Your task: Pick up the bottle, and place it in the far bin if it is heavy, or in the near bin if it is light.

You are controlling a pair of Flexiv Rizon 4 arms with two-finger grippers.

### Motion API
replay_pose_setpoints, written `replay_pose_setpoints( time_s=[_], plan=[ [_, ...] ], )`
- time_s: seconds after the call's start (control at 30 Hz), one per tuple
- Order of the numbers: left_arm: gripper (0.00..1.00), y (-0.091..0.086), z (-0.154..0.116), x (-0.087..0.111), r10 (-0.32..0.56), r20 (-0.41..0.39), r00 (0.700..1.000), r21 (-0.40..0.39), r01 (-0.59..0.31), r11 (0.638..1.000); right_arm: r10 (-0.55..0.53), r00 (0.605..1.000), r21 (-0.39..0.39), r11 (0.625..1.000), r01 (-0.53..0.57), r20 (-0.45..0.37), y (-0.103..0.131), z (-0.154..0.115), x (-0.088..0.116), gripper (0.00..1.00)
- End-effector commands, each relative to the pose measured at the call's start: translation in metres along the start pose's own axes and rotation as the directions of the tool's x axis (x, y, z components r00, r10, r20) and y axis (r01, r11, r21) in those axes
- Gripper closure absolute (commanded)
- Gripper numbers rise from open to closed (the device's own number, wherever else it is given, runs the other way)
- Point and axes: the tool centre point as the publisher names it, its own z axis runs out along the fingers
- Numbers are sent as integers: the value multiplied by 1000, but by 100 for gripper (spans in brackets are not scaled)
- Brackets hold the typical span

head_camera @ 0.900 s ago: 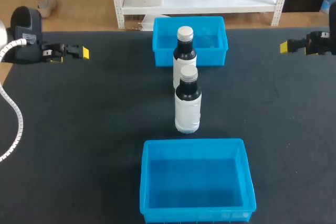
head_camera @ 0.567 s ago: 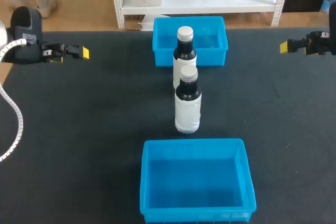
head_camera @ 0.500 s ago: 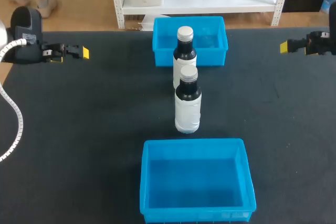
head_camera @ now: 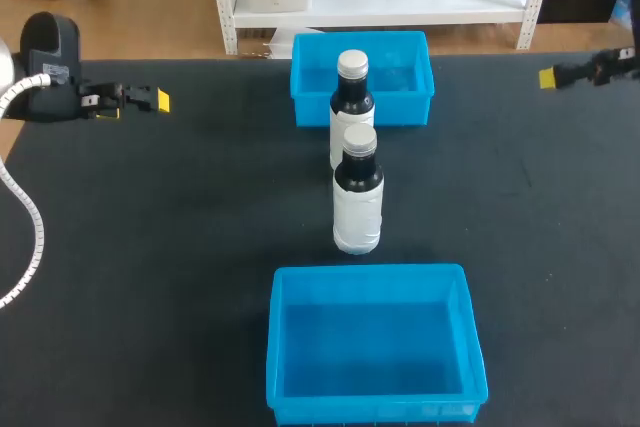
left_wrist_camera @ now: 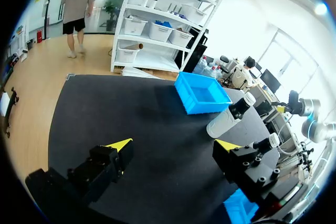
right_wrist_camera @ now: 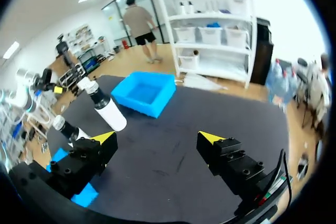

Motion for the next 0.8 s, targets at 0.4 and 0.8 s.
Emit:
replay_pose_setpoints(
  time_s=[0.4, 0.8],
  plan=[
    [0, 0, 0, 0, 0, 0, 1000, 0, 0, 1000, -476, 879, -564, 718, 408, 29, 1, -16, -9, 0],
    [0, 0, 0, 0, 0, 0, 1000, 0, 0, 1000, -602, 786, -544, 617, 568, 137, 33, -21, -3, 0]
  ],
)
